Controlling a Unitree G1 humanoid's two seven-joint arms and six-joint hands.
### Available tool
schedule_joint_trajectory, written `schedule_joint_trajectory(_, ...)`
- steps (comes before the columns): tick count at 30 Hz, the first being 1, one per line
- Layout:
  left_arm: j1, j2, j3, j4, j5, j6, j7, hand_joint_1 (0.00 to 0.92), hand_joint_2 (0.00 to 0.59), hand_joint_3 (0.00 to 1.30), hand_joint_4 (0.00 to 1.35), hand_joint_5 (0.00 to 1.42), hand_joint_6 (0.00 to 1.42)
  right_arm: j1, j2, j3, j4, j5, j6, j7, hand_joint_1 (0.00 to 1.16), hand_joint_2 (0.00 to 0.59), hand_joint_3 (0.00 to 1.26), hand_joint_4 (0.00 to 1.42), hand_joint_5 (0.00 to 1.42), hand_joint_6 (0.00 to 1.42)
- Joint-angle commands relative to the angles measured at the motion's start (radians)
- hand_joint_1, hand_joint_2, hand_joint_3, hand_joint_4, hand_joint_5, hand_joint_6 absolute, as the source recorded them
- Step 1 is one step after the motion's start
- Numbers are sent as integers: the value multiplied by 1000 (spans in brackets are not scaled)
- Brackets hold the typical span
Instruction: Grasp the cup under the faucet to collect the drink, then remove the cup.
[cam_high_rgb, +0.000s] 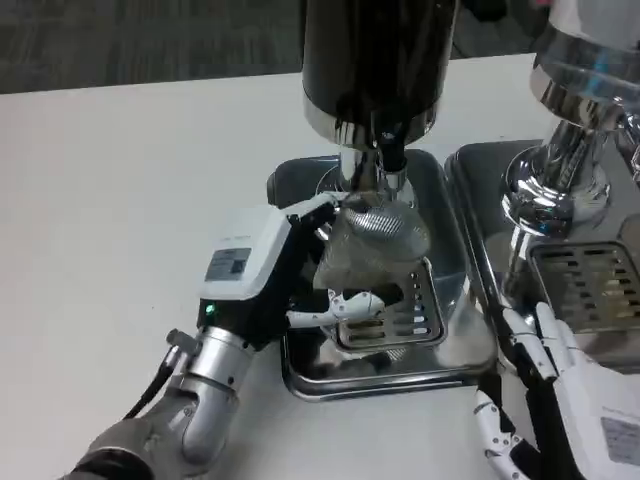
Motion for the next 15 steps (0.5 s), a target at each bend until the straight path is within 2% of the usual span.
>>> schedule_joint_trajectory(1,-47,-19,-15,19,2,15,6,577,169,448,518,758,825,18,6,-6,-17,1,9,-14,161,532,134,0,61,179)
schedule_joint_trajectory(5,-43,-27,-44,23,21,20,19,572,166,448,513,757,802,27,9,-8,-15,-1,7,-23,161,532,134,0,61,179)
schedule_joint_trajectory(15,24,29,-59,25,18,15,40,551,170,442,512,749,776,6,4,0,-7,1,3,-7,161,532,134,0,61,179)
